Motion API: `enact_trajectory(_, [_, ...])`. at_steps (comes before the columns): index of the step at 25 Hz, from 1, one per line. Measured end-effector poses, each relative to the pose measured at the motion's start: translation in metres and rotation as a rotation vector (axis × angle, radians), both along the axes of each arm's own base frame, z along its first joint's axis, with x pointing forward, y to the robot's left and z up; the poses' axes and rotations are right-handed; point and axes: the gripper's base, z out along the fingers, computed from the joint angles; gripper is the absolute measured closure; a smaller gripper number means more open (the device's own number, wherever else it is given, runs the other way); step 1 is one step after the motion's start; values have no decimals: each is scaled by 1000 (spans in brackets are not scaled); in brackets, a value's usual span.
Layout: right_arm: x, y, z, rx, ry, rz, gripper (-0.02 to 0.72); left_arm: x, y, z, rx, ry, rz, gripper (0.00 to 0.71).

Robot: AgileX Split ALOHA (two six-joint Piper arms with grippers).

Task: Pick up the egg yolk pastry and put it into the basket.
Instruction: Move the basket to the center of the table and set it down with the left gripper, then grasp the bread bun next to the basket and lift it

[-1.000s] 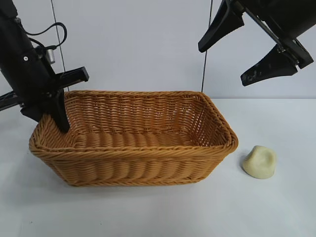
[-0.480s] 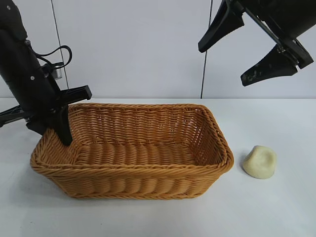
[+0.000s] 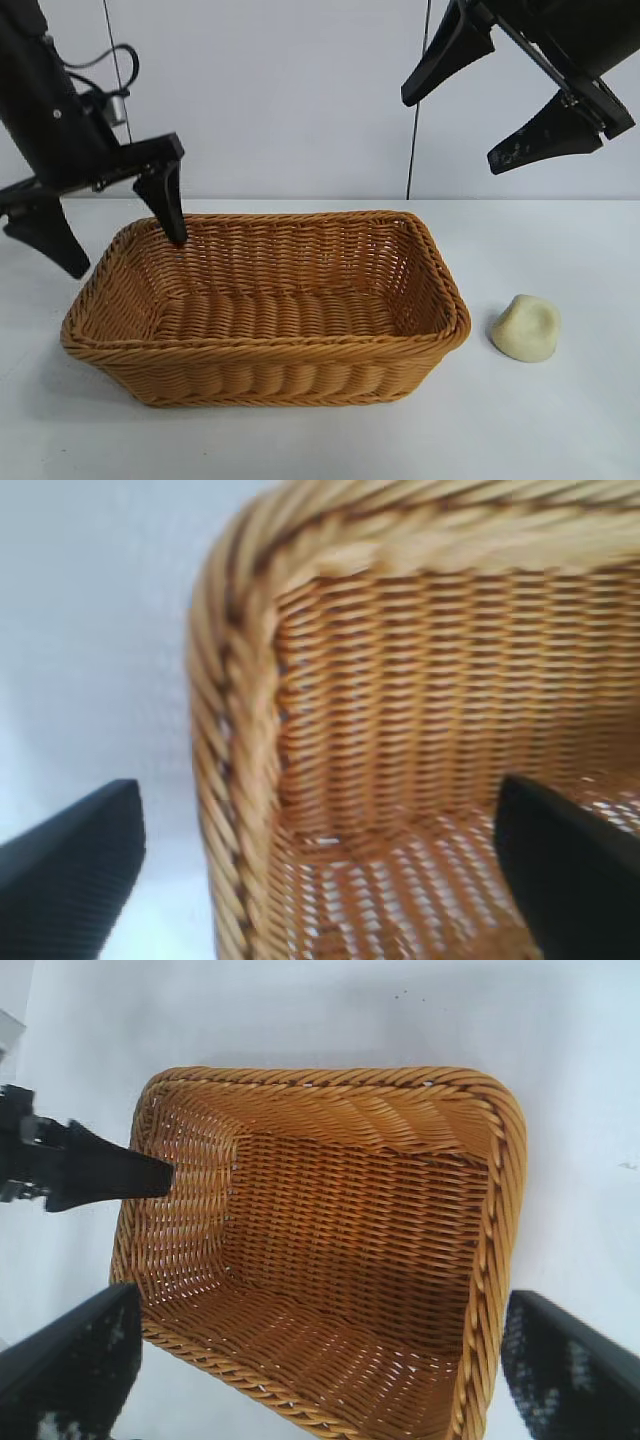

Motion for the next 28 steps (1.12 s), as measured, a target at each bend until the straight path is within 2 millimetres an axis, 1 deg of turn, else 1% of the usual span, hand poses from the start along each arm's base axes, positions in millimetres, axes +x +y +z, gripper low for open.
enact_trajectory(1, [0,0,0,0,1,1,8,1,1,14,10,-41,-10,21])
enact_trajectory(3, [0,0,0,1,3,2,8,2,6,36,59,-107,-37,18])
enact_trajectory(5, [-1,0,0,1,5,5,8,3,15,48,126,-131,-50,17])
enact_trajectory(9, [-1,0,0,2,10,9,8,7,48,50,234,-117,-16,17])
enact_trajectory(11, [-1,0,0,2,10,9,8,9,68,50,252,-102,25,16])
enact_trajectory(14, [-1,0,0,2,10,9,8,8,91,49,270,-66,67,16])
enact_trajectory(16, [-1,0,0,2,10,9,8,5,98,48,282,-30,58,16])
enact_trajectory(20, [-1,0,0,2,10,9,8,2,100,50,301,-27,44,15])
enact_trajectory(22, [-1,0,0,2,10,9,8,-7,100,57,303,-38,45,14])
enact_trajectory(24, [-1,0,0,2,10,9,8,-24,101,64,305,-39,45,14])
enact_trajectory(26, [-1,0,0,2,10,9,8,-48,102,76,307,-53,46,14])
enact_trajectory(28, [-1,0,0,2,10,10,8,-78,103,81,312,-51,45,14])
